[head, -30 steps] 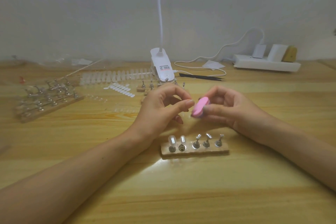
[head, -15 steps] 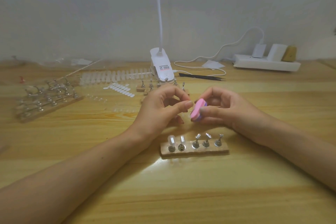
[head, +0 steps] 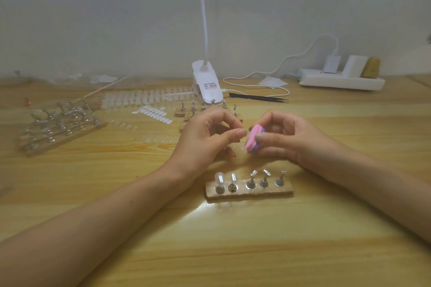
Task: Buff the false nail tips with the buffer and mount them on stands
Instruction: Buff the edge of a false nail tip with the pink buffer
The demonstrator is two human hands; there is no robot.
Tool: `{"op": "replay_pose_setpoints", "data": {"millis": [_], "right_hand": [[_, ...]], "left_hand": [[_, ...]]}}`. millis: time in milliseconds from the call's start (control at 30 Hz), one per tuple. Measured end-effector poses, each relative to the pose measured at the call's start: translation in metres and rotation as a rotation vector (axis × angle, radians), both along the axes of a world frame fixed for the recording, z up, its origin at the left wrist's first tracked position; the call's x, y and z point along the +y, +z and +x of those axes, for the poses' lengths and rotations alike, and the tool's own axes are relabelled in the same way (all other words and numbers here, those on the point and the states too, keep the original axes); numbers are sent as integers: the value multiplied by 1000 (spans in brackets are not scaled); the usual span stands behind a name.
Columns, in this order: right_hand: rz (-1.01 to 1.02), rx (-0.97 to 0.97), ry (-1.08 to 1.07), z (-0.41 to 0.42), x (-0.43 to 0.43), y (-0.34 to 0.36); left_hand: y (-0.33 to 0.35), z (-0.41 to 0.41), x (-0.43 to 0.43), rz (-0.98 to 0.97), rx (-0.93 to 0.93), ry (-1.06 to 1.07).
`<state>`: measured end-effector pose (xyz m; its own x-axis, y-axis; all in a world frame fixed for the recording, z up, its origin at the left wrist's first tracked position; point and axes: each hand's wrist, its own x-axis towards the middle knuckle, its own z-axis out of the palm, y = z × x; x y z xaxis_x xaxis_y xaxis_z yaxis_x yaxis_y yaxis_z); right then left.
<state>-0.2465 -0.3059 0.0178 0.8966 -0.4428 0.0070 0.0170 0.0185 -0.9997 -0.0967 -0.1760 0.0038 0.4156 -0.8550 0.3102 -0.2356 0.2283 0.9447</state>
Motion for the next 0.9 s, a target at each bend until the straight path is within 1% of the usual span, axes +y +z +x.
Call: {"op": "replay_pose_setpoints", "data": {"millis": [67, 100, 200, 300, 333, 433, 467, 533, 567, 667, 700, 767, 800, 900], "right_hand": [[78, -71, -89, -1, -3, 0], [98, -77, -97, -2, -4, 1], [32, 13, 13, -1, -2, 2], [115, -50, -84, 0, -6, 1], [123, -49, -80, 0, -6, 1], [17, 33, 36, 0, -2, 0], [15, 15, 10, 0, -2, -1], [73, -47, -88, 0, -5, -2], [87, -53, -91, -1, -6, -1], [-14, 24, 64, -1, -2, -1], [-34, 19, 55, -1, -1, -1], [21, -23, -40, -1, -4, -1], [47, -31, -52, -1, -6, -1], [4, 45, 63, -1, -4, 1]], "left_hand": [[0, 0, 0, 2, -7, -7], [-1, 0, 0, 3, -11, -12], [0, -1, 1, 2, -22, -18], [0, -1, 1, 0, -31, -13], [0, -2, 0, -2, -35, -11], [0, -1, 0, -7, -38, -7], [0, -1, 0, -6, -39, -9], [-1, -1, 0, -2, -39, -15], [-1, -1, 0, -1, -40, -17], [-1, -1, 0, -10, -47, -11], [-1, 0, 0, -11, -48, -9], [-1, 0, -1, -9, -50, -15], [-2, 0, -1, -9, -55, -19], [-2, 0, 0, -13, -66, -20]]}}
